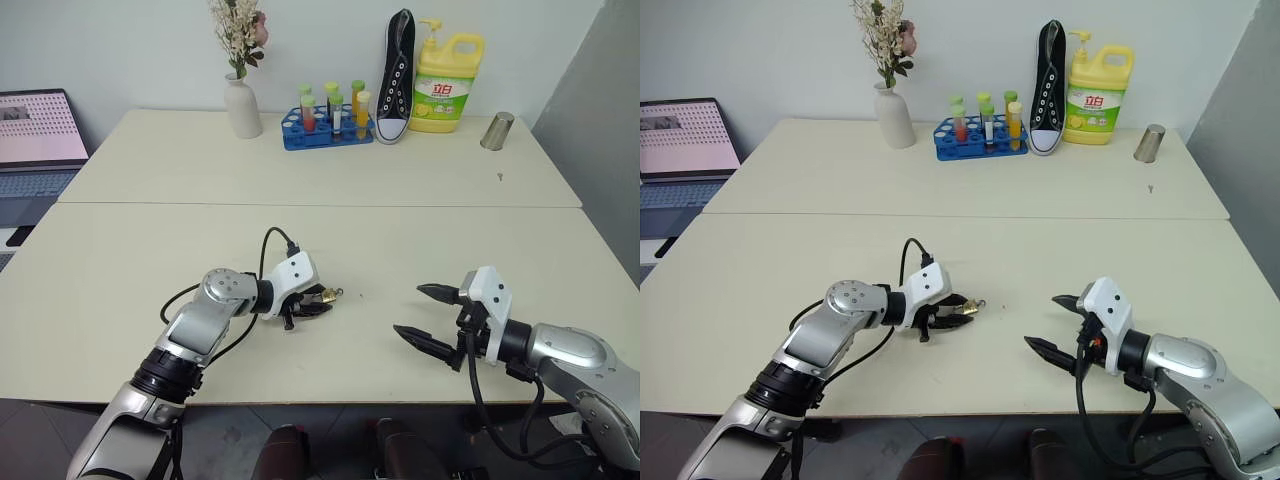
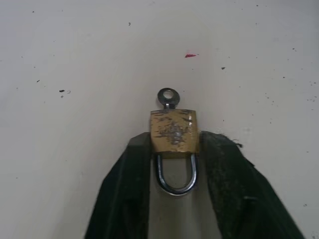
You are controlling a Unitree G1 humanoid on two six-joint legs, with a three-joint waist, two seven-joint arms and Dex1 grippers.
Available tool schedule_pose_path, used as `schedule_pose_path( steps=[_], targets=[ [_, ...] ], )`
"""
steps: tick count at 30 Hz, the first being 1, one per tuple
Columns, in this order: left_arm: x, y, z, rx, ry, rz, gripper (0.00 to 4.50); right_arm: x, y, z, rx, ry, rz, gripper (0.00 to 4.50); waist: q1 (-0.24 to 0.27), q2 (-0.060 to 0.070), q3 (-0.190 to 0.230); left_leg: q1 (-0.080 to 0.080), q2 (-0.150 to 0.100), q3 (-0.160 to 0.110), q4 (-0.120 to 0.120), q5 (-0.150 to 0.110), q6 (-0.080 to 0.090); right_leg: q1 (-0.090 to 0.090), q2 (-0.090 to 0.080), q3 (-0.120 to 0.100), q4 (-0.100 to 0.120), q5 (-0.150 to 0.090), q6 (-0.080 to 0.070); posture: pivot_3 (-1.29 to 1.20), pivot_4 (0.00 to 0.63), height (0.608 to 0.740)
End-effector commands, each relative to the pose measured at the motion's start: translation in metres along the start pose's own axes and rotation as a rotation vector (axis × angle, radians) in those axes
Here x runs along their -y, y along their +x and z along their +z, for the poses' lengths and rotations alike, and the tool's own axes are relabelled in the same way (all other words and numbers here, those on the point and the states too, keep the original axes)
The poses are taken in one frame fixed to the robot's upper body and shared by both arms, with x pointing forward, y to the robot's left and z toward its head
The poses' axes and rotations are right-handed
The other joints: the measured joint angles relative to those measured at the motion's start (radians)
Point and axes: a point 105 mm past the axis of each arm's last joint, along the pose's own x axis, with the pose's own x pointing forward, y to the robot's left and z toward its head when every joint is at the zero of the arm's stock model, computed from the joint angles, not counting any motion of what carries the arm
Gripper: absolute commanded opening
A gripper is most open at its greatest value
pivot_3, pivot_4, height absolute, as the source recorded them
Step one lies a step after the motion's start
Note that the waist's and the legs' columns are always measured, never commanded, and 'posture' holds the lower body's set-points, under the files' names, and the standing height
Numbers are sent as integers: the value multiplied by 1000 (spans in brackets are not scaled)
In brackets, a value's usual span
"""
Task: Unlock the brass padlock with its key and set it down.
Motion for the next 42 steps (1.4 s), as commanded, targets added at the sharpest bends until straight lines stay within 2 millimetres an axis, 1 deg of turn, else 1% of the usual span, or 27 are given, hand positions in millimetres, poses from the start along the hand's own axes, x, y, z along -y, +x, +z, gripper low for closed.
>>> schedule_pose_path(
  steps=[1, 4, 6, 10, 11, 14, 15, 16, 17, 18, 19, 20, 21, 22, 25, 27, 34, 36, 42],
  targets=[
    [1, 0, -10, -49, 5, -3, 959, -3, -2, 13, 41, -34, 1, 4500, 0, 0, 0, 0, 0, 0, 0, 0, 0, 0, 0, 0, 0, 0, 0, 0, 150, 740],
    [8, -2, 3, 17, 67, -42, 959, -3, -4, 13, 41, -34, -1, 4500, 0, 0, 0, 0, 0, 0, 0, 0, 0, 0, 0, 0, 0, 0, 0, 0, 150, 740],
    [12, -4, 18, 100, 152, -59, 959, -3, -5, 12, 40, -34, -3, 4500, 0, 0, 0, 0, 0, 0, 0, 0, 0, 0, 0, 0, 0, 0, 0, 0, 150, 740],
    [10, -11, 43, 216, 296, -19, 959, -1, -8, 12, 37, -38, -23, 4500, 1, 0, 0, -1, 0, 0, 0, 0, 0, -1, 0, 0, -1, 0, 0, 0, 150, 740],
    [11, -12, 48, 246, 327, -15, 959, 0, -8, 12, 37, -39, -27, 4500, 2, 0, 0, -1, 0, 0, 0, 0, 0, -1, 0, 0, -1, 0, 0, 0, 150, 740],
    [12, -14, 54, 283, 370, -12, 959, 1, -9, 12, 38, -40, -35, 4500, 2, 0, 0, -1, 0, 0, 0, 0, 0, -1, 0, 0, -1, 0, 0, 0, 150, 740],
    [15, -21, 70, 360, 481, -3, 959, 2, -11, 12, 41, -39, -41, 4500, 1, 0, 0, -1, 0, 0, 0, 0, 0, -1, 0, 0, -1, 0, 0, 0, 150, 740],
    [19, -26, 82, 416, 565, 4, 959, 3, -12, 13, 43, -38, -45, 4500, 2, 0, 0, -1, 0, 0, 0, 0, 0, -1, 0, 0, -1, 0, 0, 0, 150, 740],
    [21, -31, 90, 445, 724, 35, 959, 3, -13, 13, 47, -39, -42, 4500, 2, 0, 0, -1, 0, 0, 0, 0, 0, -1, 0, 0, -1, 0, 0, 0, 150, 740],
    [22, -35, 92, 452, 892, 69, 959, 3, -12, 14, 52, -44, -35, 4500, 3, 0, 0, -1, 0, 0, 0, 0, 0, -1, 0, 0, -1, 0, 0, 0, 150, 740],
    [23, -37, 90, 450, 996, 82, 959, 2, -12, 15, 56, -48, -29, 4500, 4, 0, 0, -1, 0, 0, 0, 0, 0, -1, 0, 0, -1, 0, 0, 0, 150, 740],
    [21, -38, 85, 423, 1150, 113, 959, 1, -10, 16, 65, -49, -18, 4500, 5, 0, 0, -1, 0, 0, 0, 0, 0, -1, -1, 0, -1, 0, 0, 0, 150, 740],
    [20, -39, 81, 410, 1241, 124, 959, 1, -9, 17, 71, -49, -12, 4500, 3, 0, 0, -1, 0, 1, 0, 0, 0, 0, -1, 1, -1, 0, 0, 0, 150, 740],
    [16, -39, 78, 408, 1279, 149, 959, 1, -7, 17, 77, -43, -9, 4500, 2, 0, 0, 0, 0, 1, -1, 0, 0, 0, -1, 2, -1, 0, 0, 0, 150, 740],
    [13, -43, 84, 486, 1282, 224, 959, 1, -2, 18, 87, -21, 5, 4500, 1, 0, 0, 0, 0, 1, -1, 0, 0, 0, 0, 1, -1, 0, 0, 0, 150, 740],
    [13, -45, 85, 514, 1305, 252, 959, 0, 3, 21, 104, 4, 31, 4500, 1, 0, 0, -1, 0, 1, -1, 0, 0, 0, -1, 1, -1, 0, 0, 0, 150, 740],
    [10, -49, 85, 519, 1340, 317, 959, 0, 22, 38, 164, 88, 129, 4500, 1, 0, 0, -1, 0, 1, -1, 0, 0, 0, -1, 0, -1, 0, 0, 0, 150, 740],
    [11, -49, 84, 520, 1340, 318, 959, 0, 27, 43, 180, 108, 157, 4500, -1, 0, 0, -1, 0, 1, -1, 0, 0, -1, -1, 0, -1, 1, 0, 0, 150, 740],
    [15, -49, 82, 515, 1328, 328, 959, -3, 36, 47, 183, 124, 217, 4500, 0, 0, 0, -1, 0, 1, -1, 0, 0, -1, -1, -1, -1, 3, -4, 0, 150, 740]
  ],
)
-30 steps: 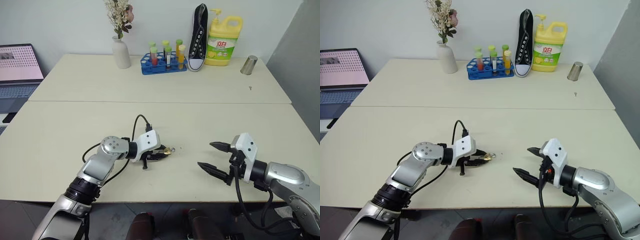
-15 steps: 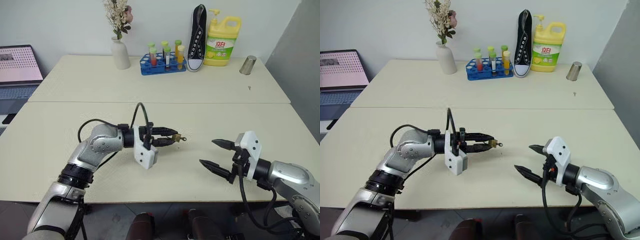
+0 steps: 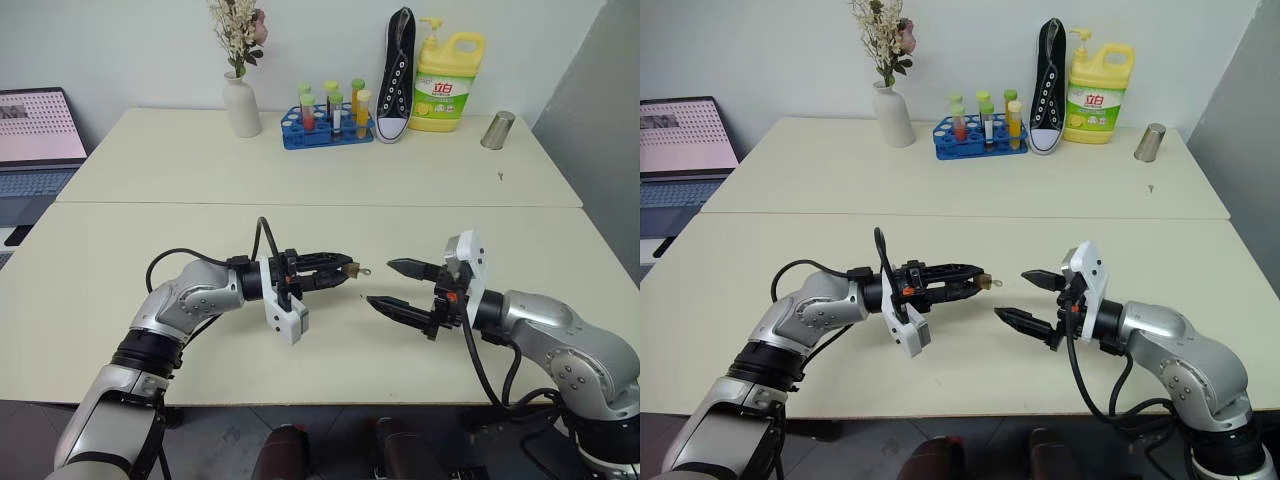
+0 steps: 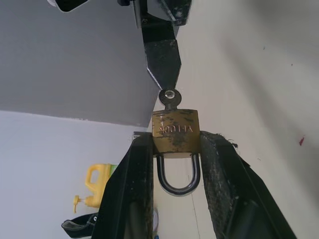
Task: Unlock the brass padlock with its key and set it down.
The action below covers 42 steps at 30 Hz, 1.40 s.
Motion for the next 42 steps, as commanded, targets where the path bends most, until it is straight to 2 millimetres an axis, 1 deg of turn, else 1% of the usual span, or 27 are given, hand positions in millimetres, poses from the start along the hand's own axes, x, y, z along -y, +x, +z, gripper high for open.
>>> schedule_pose_path(
  steps=[1, 12, 15, 16, 18, 19, 20, 21, 23, 26, 36, 39, 42],
  targets=[
    [-14, 1, 7, 13, 40, 51, 959, -6, 5, 8, 28, -1, 59, 4500, 0, 0, 0, 0, 0, 0, 0, 0, 0, 0, 0, 0, 0, 0, 0, 0, 150, 740],
    [-13, 2, 9, 14, 36, 50, 959, -7, 13, 10, 33, 12, 96, 4500, 0, 0, 0, 0, 0, 0, 0, 0, 0, 0, 0, 0, 0, 0, 0, 0, 150, 740],
    [-12, 3, 9, 17, 37, 46, 959, -8, 14, 12, 42, 26, 105, 3909, 0, 0, 0, 0, 0, 0, 0, 0, 0, 0, 0, -1, 0, 0, 0, 0, 150, 740],
    [-12, 3, 9, 19, 35, 45, 959, -8, 14, 14, 48, 33, 110, 3588, 0, 0, 0, 0, 0, 0, 0, 0, 0, 0, 0, 0, 0, 0, 0, 0, 150, 740],
    [-11, 3, 10, 22, 32, 44, 959, -9, 14, 15, 51, 39, 121, 2798, 0, 0, 0, 0, 0, 0, 0, 0, 0, 0, 0, 0, 0, 0, 0, 0, 150, 740],
    [-11, 3, 10, 24, 31, 43, 959, -10, 15, 15, 53, 42, 125, 2509, 0, 0, 0, 0, 0, 0, 0, 0, 0, 0, 0, 0, 0, 0, 0, 0, 150, 740],
    [-11, 3, 10, 25, 33, 40, 959, -10, 15, 15, 50, 41, 129, 2050, 0, 0, 0, 0, 0, 0, 0, 0, 0, 0, 0, 0, 0, 0, 0, 0, 150, 740],
    [-11, 3, 10, 25, 34, 38, 959, -11, 15, 15, 48, 40, 131, 1776, 0, 0, 0, 0, 0, 0, 0, 0, 0, 0, 0, 0, 0, 0, 0, 0, 150, 740],
    [-11, 3, 10, 25, 36, 36, 959, -11, 15, 15, 46, 41, 135, 993, 0, 0, 0, 0, 0, 0, 0, 0, 0, 0, 0, -1, 0, 0, 0, 0, 150, 740],
    [-11, 2, 10, 24, 33, 38, 959, -11, 15, 14, 44, 43, 140, 17, 0, 0, 0, 0, 0, 0, 0, 0, 0, 0, 0, 0, 0, 0, 0, 0, 150, 740],
    [-10, 3, 10, 20, 24, 41, 959, -13, 12, 16, 27, 53, 169, 0, 0, 0, 0, 0, 0, 0, 0, 0, 0, 0, -1, -1, 0, 0, 0, 0, 150, 740],
    [-10, 3, 10, 19, 30, 39, 959, -11, 10, 17, 0, 96, 177, 0, 0, 0, 0, 0, 0, 0, 0, 0, 0, 0, -1, 0, 0, 0, 0, 0, 150, 740],
    [-11, 4, 10, 19, 45, 41, 959, -7, 9, 18, -53, 212, 185, 0, 0, 0, 0, 0, 0, 0, 0, 0, 0, 0, -3, -1, 0, 0, -1, 0, 150, 740]
  ],
)
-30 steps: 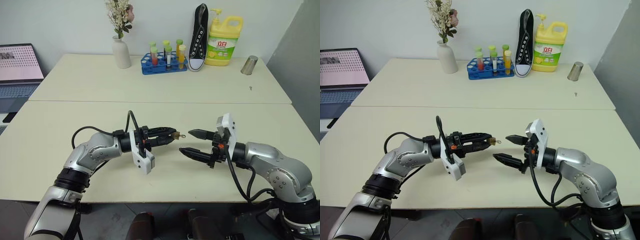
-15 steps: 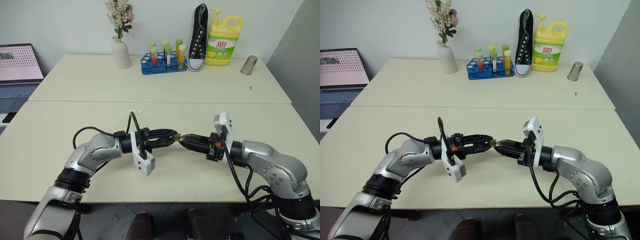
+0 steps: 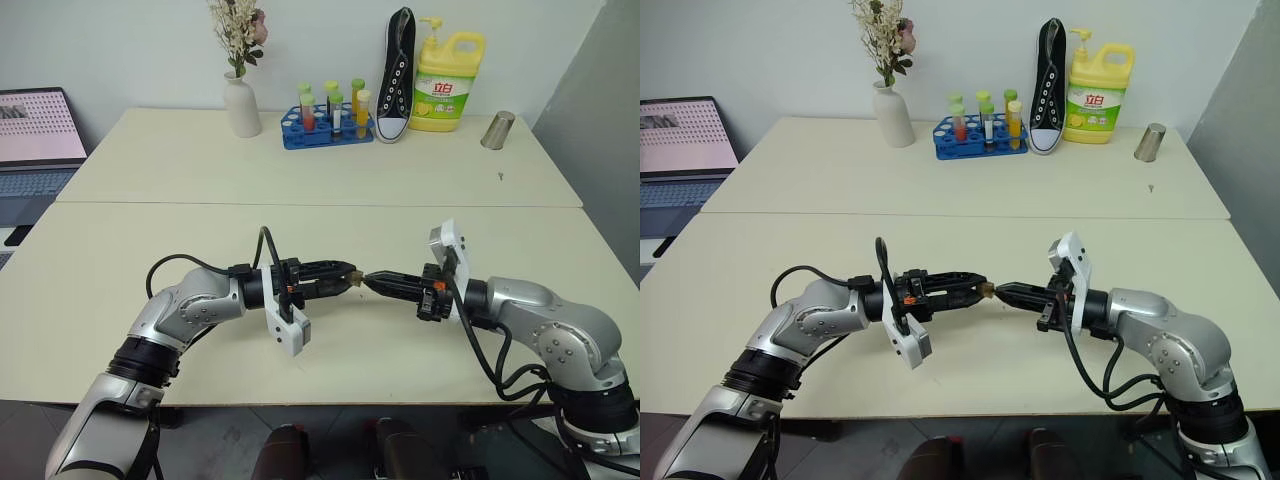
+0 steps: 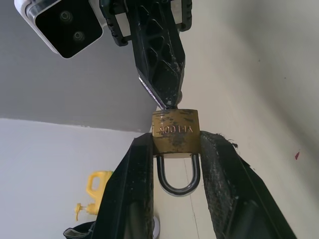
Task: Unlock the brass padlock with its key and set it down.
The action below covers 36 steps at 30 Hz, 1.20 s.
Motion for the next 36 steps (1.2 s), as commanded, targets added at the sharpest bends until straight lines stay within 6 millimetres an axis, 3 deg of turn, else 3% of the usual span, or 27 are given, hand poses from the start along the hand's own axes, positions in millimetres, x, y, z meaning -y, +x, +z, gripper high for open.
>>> schedule_pose_path(
  steps=[1, 14, 28, 34, 36],
  targets=[
    [-9, -1, -2, -10, 29, 27, 959, -7, -2, 10, -21, 102, 62, 0, 0, 0, 0, 0, 0, 0, 0, 0, 0, 0, 0, 0, 0, 0, 0, 0, 150, 740],
    [-8, 2, -2, -8, 63, 18, 959, 8, 4, 30, -32, 425, 83, 0, -1, 0, 0, -1, 0, 0, -1, 0, 0, 0, -1, 0, 0, 0, 0, 0, 150, 740],
    [-6, 2, 1, 0, 62, 15, 959, 5, 8, 26, -52, 483, 89, 0, -2, 0, 0, -1, 0, 0, -1, 0, 0, -1, -1, 0, 0, 0, 0, 0, 150, 740],
    [-6, 2, -1, -9, 47, 20, 959, 1, 10, 28, -44, 395, 52, 0, -2, 0, 0, -1, 0, 0, -1, 0, 0, -1, -1, 0, 0, 0, 0, 0, 150, 740],
    [-6, 2, -2, -16, 41, 25, 959, -6, 10, 25, -61, 319, 53, 409, -2, 0, 0, -2, 0, 0, -1, 0, 0, -1, -1, 0, 0, 0, 0, 0, 150, 740]
  ],
)
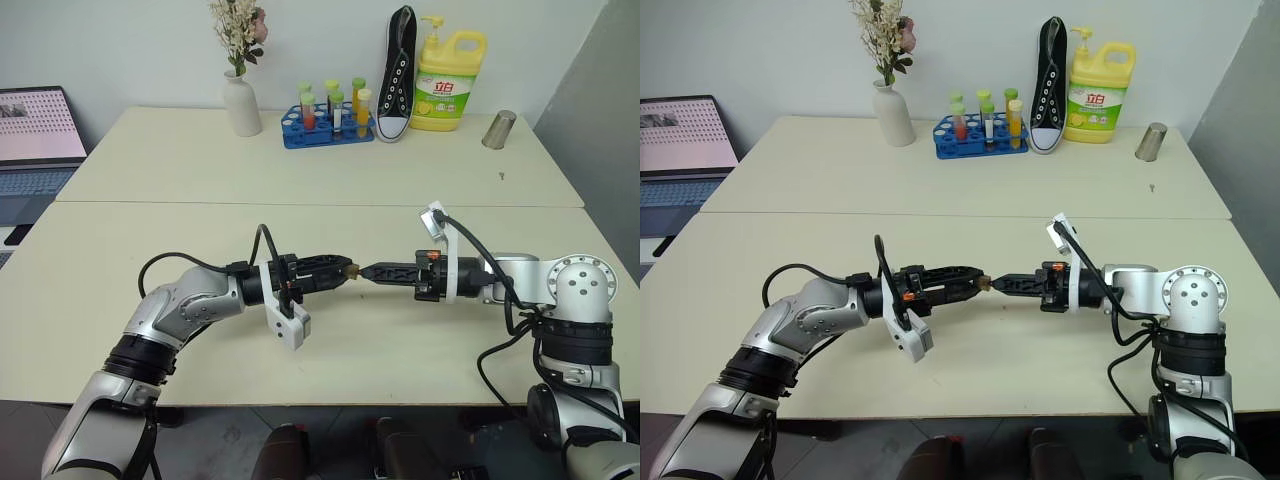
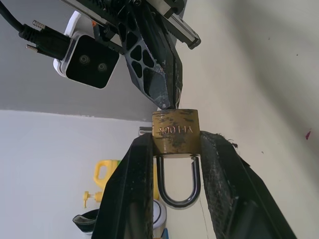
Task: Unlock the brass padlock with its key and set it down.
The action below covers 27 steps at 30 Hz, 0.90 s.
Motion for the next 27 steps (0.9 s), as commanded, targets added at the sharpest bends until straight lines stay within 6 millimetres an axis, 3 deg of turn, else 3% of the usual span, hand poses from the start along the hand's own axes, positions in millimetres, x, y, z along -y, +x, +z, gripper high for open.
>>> schedule_pose_path(
  steps=[1, 4, 8, 12, 16, 27],
  targets=[
    [-5, 4, 4, 21, 4, 19, 959, -24, 1, -2, -5, -200, 46, 663, 0, 0, 0, 0, 0, 0, 0, 0, 0, 0, 0, 0, 0, 0, 0, 0, 150, 740],
    [-6, 3, 4, 16, 1, 22, 959, -29, -1, -12, -44, -328, 43, 1669, 1, 0, 0, 0, 0, 0, 0, 0, 0, 0, 0, 0, -1, 0, 0, 0, 150, 740],
    [-6, 2, 2, 5, -8, 31, 959, -18, -8, -21, -85, -548, -31, 3149, 1, 0, 0, 0, 0, -1, 0, 0, 0, 0, 0, -1, -1, -3, 4, 0, 150, 740],
    [-6, 2, 2, 1, -8, 32, 959, -11, -11, -21, -64, -614, -48, 4500, 2, 0, 0, 0, 0, 0, 0, 0, 0, 0, 0, -1, -1, -3, 5, 0, 150, 740],
    [-8, 1, 1, 0, -7, 35, 959, -13, -4, -6, 118, -573, -48, 4500, -1, 0, 0, 0, 1, 0, 0, 0, 0, 0, 1, 0, 0, -3, 4, 0, 150, 740],
    [-9, 3, 1, 9, -9, 42, 959, -12, 12, -3, 160, -527, -10, 4500, 2, 0, 0, 0, 0, 0, 0, 0, 0, 0, 0, -1, 0, 0, 0, 0, 150, 740]
  ],
)
